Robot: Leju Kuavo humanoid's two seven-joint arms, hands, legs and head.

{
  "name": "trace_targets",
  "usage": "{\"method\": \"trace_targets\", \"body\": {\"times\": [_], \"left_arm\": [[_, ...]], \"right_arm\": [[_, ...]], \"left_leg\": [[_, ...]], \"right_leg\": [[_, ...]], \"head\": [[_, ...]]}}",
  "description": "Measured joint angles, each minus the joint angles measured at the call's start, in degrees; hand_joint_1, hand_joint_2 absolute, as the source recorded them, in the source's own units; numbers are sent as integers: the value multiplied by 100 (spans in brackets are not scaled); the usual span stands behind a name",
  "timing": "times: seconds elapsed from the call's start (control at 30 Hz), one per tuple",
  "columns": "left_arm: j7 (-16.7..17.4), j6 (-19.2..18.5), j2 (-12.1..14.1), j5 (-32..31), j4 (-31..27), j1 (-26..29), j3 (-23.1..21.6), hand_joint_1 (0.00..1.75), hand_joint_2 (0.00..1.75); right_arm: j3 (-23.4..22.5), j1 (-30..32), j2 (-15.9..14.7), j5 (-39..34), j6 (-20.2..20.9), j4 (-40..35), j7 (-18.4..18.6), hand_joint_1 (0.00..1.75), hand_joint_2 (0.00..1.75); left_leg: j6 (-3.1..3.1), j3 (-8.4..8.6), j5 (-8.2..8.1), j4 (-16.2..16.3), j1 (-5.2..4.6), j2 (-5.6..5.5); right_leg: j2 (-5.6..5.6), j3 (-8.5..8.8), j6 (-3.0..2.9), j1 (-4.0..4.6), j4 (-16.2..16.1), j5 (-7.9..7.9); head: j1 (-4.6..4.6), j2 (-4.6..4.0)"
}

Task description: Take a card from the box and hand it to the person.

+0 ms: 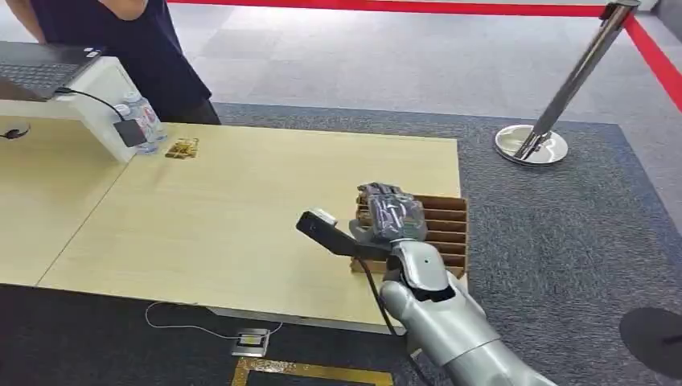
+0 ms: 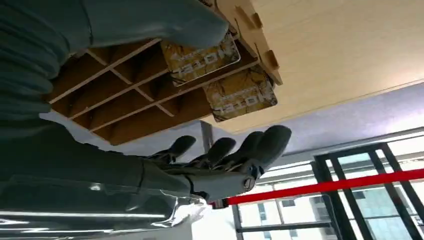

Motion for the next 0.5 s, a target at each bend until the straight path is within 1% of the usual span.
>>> {"method": "trace_targets", "body": {"times": [0.03, 0.07, 0.1, 0.17, 0.23, 0.3, 0.37, 0.4, 0.43, 0.47, 0.5], "left_arm": [[0, -2, 0, -2, 0, 0, 0, 0, 175], [2, -17, 0, -7, 0, -1, 0, 0, 175], [7, -20, 0, -11, 0, -1, -2, 0, 175], [13, -20, 0, -15, 0, 1, -5, 0, 175], [17, -20, 0, -17, 0, 1, -13, 0, 175], [18, -24, 0, -20, 0, 0, -20, 0, 175], [20, -26, 0, -24, 0, 0, -22, 0, 175], [20, -26, 0, -24, 0, 1, -22, 0, 175], [20, -28, 0, -31, 0, 1, -24, 0, 175], [17, -37, 0, -33, 0, 0, -24, 0, 175], [17, -39, 0, -42, 0, 0, -24, 0, 175]], "right_arm": [[-11, -1, 0, 0, -13, 22, 0, 54, 175], [-28, -1, 0, 0, -24, 42, 0, 59, 175], [-42, 0, 0, 0, -35, 55, 0, 89, 175], [-68, -2, 0, -2, -50, 81, -2, 91, 175], [-90, -4, -4, -2, -53, 81, -9, 84, 175], [-94, -1, -4, -4, -50, 77, -9, 82, 175], [-96, 0, -4, -2, -50, 68, -9, 89, 175], [-98, 1, -4, 0, -48, 66, -9, 98, 175], [-101, 1, -7, 0, -48, 66, -9, 113, 175], [-105, 1, -7, 2, -48, 66, -9, 106, 175], [-109, 1, -9, 9, -48, 66, -9, 106, 175]], "left_leg": [[0, 0, 0, 0, 0, 0], [0, 0, 0, 0, 0, 0], [0, 0, 0, 0, 0, 0], [0, 0, 0, 0, 0, 0], [0, -1, 0, 0, 0, 0], [0, 0, 0, 0, 0, 0], [0, 0, 0, 0, 0, 0], [0, 0, 0, 0, 0, 0], [0, 0, 0, 0, 0, 0], [0, 0, 0, 0, 0, 0], [0, 0, 0, 0, 0, 0]], "right_leg": [[0, 0, 0, 0, 0, 0], [0, 0, 0, 0, 0, 0], [0, 0, 0, 0, 0, 0], [0, -1, 0, 0, 0, 0], [0, -1, 0, 0, 0, 0], [0, -1, 0, 0, 0, 0], [0, -1, 0, 0, 0, 0], [0, -1, 0, 0, 0, 0], [0, -1, 0, 0, 0, 0], [0, -1, 0, 0, 0, 0], [0, -1, 0, 0, 0, 0]], "head": [[-2, 0], [-2, 0], [-2, 0], [-2, 0], [0, 0], [0, 0], [-2, 0], [-2, 0], [-2, 0], [-2, 0], [-2, 0]]}}
